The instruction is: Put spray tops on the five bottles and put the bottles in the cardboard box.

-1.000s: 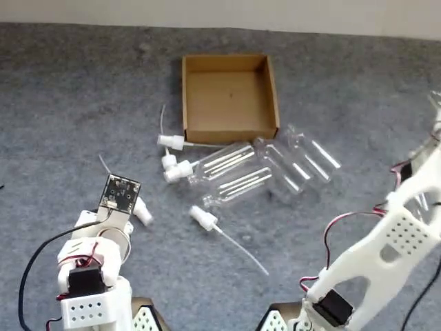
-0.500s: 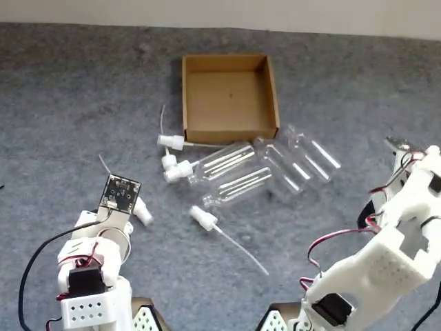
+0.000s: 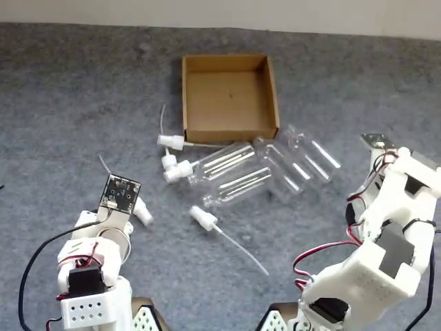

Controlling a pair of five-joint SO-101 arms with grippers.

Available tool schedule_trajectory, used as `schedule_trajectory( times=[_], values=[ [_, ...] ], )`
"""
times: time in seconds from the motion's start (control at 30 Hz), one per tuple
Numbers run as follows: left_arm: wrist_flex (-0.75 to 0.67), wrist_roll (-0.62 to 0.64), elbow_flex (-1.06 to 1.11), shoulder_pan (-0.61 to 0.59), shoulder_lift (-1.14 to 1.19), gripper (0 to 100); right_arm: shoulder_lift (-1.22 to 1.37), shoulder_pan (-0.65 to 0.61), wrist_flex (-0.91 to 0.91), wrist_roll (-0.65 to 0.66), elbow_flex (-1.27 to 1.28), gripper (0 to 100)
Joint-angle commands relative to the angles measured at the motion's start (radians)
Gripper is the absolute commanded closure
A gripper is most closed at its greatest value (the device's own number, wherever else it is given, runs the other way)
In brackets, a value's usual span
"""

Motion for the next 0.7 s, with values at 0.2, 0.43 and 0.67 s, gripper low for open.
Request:
schedule_trajectory(
  times=[0.2,0.43,0.67],
  values=[
    [0.006,-0.009,0.019,0.021,-0.004,97,-0.139,-0.039,0.010,-0.114,-0.016,67.8],
    [0.006,-0.009,0.019,0.021,-0.004,97,-0.189,-0.105,0.090,-0.123,-0.015,67.0],
    [0.006,-0.009,0.019,0.021,-0.004,97,-0.059,-0.128,0.010,-0.209,-0.016,67.0]
  ],
)
